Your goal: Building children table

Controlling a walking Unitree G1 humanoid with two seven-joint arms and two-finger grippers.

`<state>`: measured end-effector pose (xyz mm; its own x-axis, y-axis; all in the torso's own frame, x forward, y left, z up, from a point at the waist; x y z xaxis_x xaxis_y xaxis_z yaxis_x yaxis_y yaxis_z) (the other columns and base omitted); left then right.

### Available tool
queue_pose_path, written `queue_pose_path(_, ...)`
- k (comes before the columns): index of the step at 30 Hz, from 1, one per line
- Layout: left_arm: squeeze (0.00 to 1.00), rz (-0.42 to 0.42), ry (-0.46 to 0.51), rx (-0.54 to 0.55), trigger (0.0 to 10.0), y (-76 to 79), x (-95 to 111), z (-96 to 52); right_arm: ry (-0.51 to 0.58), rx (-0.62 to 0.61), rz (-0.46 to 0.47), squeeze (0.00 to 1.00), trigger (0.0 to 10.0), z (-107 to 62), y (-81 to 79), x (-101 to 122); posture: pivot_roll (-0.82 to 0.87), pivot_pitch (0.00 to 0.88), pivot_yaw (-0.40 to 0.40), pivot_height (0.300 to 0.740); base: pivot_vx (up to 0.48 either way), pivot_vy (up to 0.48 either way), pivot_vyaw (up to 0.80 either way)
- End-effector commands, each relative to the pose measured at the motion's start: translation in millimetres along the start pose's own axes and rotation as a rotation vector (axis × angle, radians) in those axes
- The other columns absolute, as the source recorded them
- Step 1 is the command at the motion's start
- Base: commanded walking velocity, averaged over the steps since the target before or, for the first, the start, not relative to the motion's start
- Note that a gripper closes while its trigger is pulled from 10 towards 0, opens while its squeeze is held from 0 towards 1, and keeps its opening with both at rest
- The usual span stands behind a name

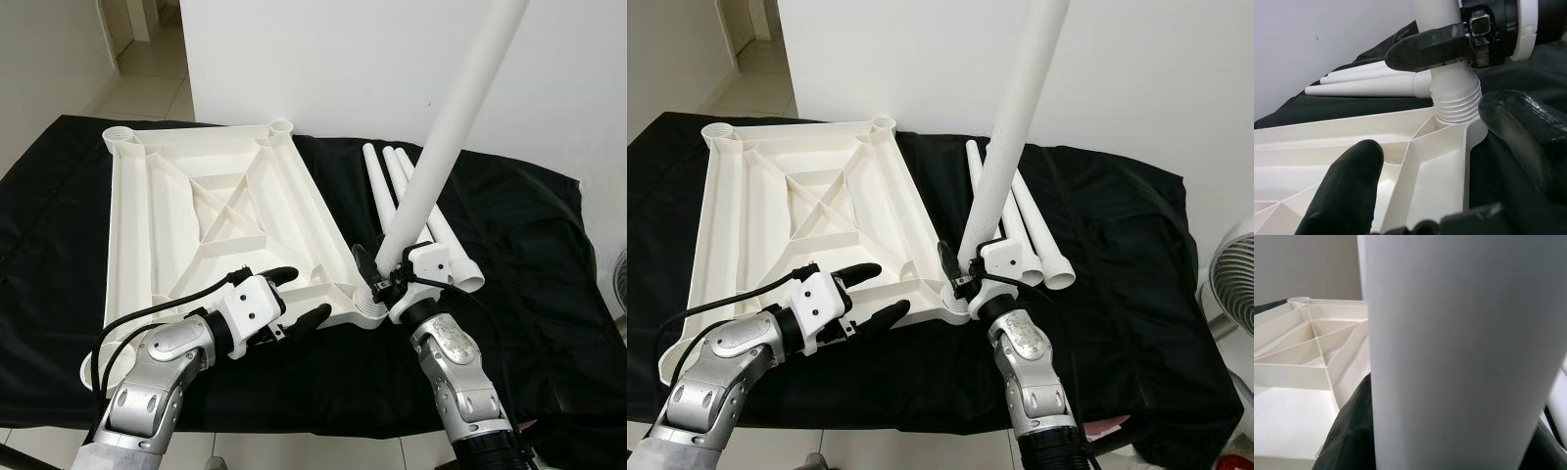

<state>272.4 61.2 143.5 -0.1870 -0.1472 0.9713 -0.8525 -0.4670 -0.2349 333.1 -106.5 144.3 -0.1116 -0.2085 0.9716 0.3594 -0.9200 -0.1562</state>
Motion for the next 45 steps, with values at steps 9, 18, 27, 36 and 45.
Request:
queue_pose_path(9, 0.00, 0.005, -0.018, 0.093, 10.0, -7.2, -0.9, 0.8, -0.064, -0.233, -0.016, 0.00, 10.0, 9.8, 21.7, -20.8, 0.05, 0.006, -0.072, 0.740, 0.000, 0.000, 0.00)
queue_pose_path(18, 0.00, 0.008, -0.018, 0.092, 10.0, -7.2, -0.5, 1.6, -0.043, -0.335, -0.013, 0.00, 10.0, 18.3, 25.2, -20.5, 0.06, 0.011, -0.076, 0.740, 0.000, 0.000, 0.00)
queue_pose_path(27, 0.00, 0.008, -0.015, 0.099, 10.0, -8.5, 0.3, 1.2, -0.028, -0.397, 0.027, 0.00, 10.0, 19.9, 27.4, -23.0, 0.06, 0.019, -0.077, 0.740, 0.000, 0.000, 0.00)
queue_pose_path(36, 0.00, 0.014, -0.013, 0.099, 10.0, -10.4, 1.2, 1.2, -0.056, -0.250, -0.021, 0.00, 10.0, 18.5, 14.6, -27.4, 0.05, 0.020, -0.068, 0.740, 0.000, 0.000, 0.00)
queue_pose_path(45, 0.00, 0.016, -0.012, 0.090, 10.0, -11.5, 2.1, 1.5, -0.111, -0.149, -0.062, 0.00, 10.0, 7.1, 13.5, -37.7, 0.04, 0.024, -0.058, 0.740, 0.000, 0.000, 0.00)
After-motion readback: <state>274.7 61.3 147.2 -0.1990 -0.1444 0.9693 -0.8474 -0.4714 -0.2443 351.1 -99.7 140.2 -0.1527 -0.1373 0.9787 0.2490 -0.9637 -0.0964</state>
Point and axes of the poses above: a point about 5 cm out from each wrist's last joint towards the gripper, its own z axis pointing out of the wrist towards the gripper, its own x axis along the axis of the wrist's last joint, y = z × x, the point moved 5 cm from there along z, pointing out of the wrist towards the gripper, and after that the axes turned 10 degrees about z, right-handed, at the moved point
